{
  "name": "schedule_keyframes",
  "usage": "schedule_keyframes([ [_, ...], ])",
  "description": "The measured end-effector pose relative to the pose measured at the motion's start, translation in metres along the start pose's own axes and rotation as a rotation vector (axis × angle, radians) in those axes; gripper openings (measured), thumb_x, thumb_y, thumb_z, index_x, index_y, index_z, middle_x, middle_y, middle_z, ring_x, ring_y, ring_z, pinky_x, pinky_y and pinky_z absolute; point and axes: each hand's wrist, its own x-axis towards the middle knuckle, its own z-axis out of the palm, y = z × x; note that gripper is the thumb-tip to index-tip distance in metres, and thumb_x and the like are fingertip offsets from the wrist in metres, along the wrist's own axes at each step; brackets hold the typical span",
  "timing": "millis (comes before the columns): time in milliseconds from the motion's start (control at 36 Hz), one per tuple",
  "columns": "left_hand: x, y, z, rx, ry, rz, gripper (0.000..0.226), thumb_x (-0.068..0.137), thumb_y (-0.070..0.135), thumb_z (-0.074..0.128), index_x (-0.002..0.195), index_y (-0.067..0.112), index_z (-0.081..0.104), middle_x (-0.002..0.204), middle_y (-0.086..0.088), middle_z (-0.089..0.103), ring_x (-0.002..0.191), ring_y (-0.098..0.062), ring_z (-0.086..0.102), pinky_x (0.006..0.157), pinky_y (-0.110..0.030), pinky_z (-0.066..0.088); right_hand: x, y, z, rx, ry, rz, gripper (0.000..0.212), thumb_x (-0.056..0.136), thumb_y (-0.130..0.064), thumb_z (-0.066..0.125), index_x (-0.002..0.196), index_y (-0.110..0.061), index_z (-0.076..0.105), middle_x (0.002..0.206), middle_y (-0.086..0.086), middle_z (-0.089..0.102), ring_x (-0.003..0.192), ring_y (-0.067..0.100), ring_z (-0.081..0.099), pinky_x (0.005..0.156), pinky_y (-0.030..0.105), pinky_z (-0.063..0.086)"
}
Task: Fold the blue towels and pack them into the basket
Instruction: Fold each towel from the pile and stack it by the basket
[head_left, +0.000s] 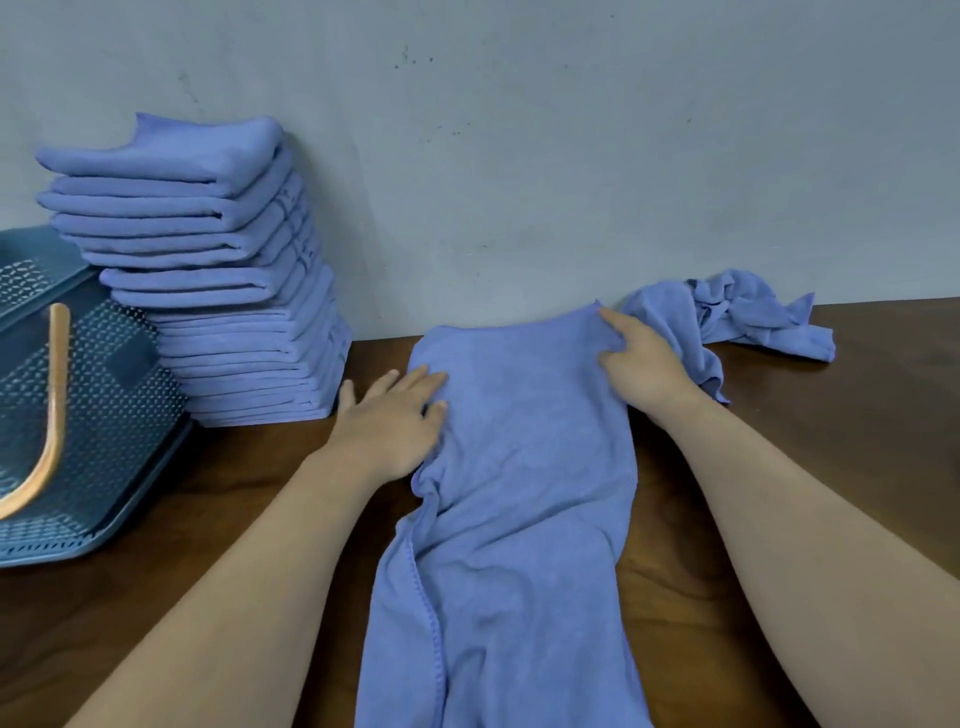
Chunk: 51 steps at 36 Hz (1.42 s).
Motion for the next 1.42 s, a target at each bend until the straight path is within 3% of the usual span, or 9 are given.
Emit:
schedule_keyframes([
  [83, -0.001, -0.014, -0.004, -0.007, 0.031, -0.079, 0.056, 0.111, 0.049, 0.024, 0.167, 0.046, 0.018, 0.177, 0.019, 0.007, 0.164, -0.018, 0.006, 0.131, -0.055, -0.001, 0.012, 0.005, 0.003, -0.046, 0.009, 0.076, 0.059, 0.104, -0.019, 0.059, 0.16, -0.026, 0.043, 0.137, 0.019, 0.065, 0.116, 0.039, 0.064, 0.092, 0.054, 0.056],
  [139, -0.003, -0.017, -0.001, -0.022, 0.054, -0.072, 0.056, 0.112, 0.046, 0.025, 0.168, 0.043, 0.019, 0.178, 0.015, 0.008, 0.164, -0.019, 0.006, 0.132, -0.05, 0.0, 0.016, 0.008, 0.006, -0.099, 0.055, 0.093, 0.061, 0.103, -0.026, 0.065, 0.16, -0.023, 0.045, 0.137, 0.014, 0.066, 0.118, 0.037, 0.063, 0.086, 0.045, 0.055],
  [306, -0.002, -0.021, 0.006, -0.121, 0.14, -0.03, 0.053, 0.113, 0.047, 0.033, 0.165, 0.04, 0.03, 0.176, 0.012, 0.022, 0.163, -0.021, 0.015, 0.132, -0.048, 0.013, 0.013, 0.012, 0.016, -0.216, 0.183, -0.022, 0.02, 0.099, -0.029, 0.068, 0.116, -0.02, 0.072, 0.094, -0.006, 0.059, 0.086, 0.022, 0.057, 0.068, 0.037, 0.047],
  [472, -0.018, -0.021, 0.006, -0.361, 0.319, -0.014, 0.04, 0.111, 0.036, 0.048, 0.149, 0.024, 0.054, 0.144, 0.005, 0.058, 0.128, -0.017, 0.055, 0.106, -0.036, 0.046, -0.007, 0.006, 0.016, -0.168, 0.202, -0.104, 0.022, 0.104, -0.029, 0.062, 0.121, -0.022, 0.074, 0.113, 0.001, 0.063, 0.093, 0.023, 0.064, 0.082, 0.038, 0.053],
  [722, -0.093, -0.014, 0.017, -0.449, 0.347, 0.017, 0.019, 0.109, 0.039, 0.051, 0.124, 0.039, 0.062, 0.122, 0.019, 0.061, 0.119, -0.007, 0.055, 0.101, -0.034, 0.047, -0.101, -0.011, 0.0, -0.132, 0.104, -0.132, 0.028, 0.099, -0.024, 0.069, 0.128, -0.023, 0.072, 0.126, -0.006, 0.063, 0.115, 0.022, 0.054, 0.096, 0.029, 0.043],
  [861, -0.147, -0.007, 0.021, -0.448, 0.342, 0.033, 0.013, 0.107, 0.043, 0.053, 0.116, 0.051, 0.056, 0.116, 0.031, 0.057, 0.114, 0.0, 0.053, 0.096, -0.029, 0.046, -0.164, -0.021, -0.012, -0.144, 0.098, -0.126, 0.024, 0.1, -0.029, 0.069, 0.123, -0.027, 0.073, 0.118, -0.011, 0.062, 0.108, 0.017, 0.051, 0.096, 0.038, 0.051],
  [1028, -0.213, 0.006, 0.024, -0.527, 0.343, 0.042, 0.011, 0.105, 0.047, 0.054, 0.114, 0.048, 0.061, 0.117, 0.031, 0.06, 0.118, 0.005, 0.053, 0.092, -0.026, 0.048, -0.235, -0.031, -0.027, -0.131, 0.07, -0.104, 0.007, 0.099, -0.037, 0.067, 0.098, -0.043, 0.07, 0.101, -0.022, 0.063, 0.098, 0.005, 0.051, 0.088, 0.037, 0.052],
  [1194, -0.276, 0.021, 0.03, -0.474, 0.375, 0.122, 0.015, 0.104, 0.041, 0.058, 0.118, 0.047, 0.059, 0.121, 0.031, 0.056, 0.117, -0.001, 0.054, 0.083, -0.021, 0.047, -0.294, -0.039, -0.041, -0.108, 0.02, -0.102, 0.013, 0.098, -0.036, 0.068, 0.087, -0.043, 0.068, 0.099, -0.025, 0.067, 0.1, 0.001, 0.052, 0.086, 0.03, 0.049],
  [1417, -0.341, 0.045, 0.025, -0.373, 0.216, 0.605, 0.035, 0.109, 0.024, 0.054, 0.135, 0.044, 0.066, 0.143, 0.025, 0.059, 0.143, -0.013, 0.05, 0.117, -0.027, 0.033, -0.354, -0.05, -0.061, 0.181, -0.197, -0.306, 0.025, 0.095, -0.017, 0.078, 0.098, -0.041, 0.076, 0.11, -0.014, 0.073, 0.116, 0.016, 0.062, 0.1, 0.027, 0.046],
])
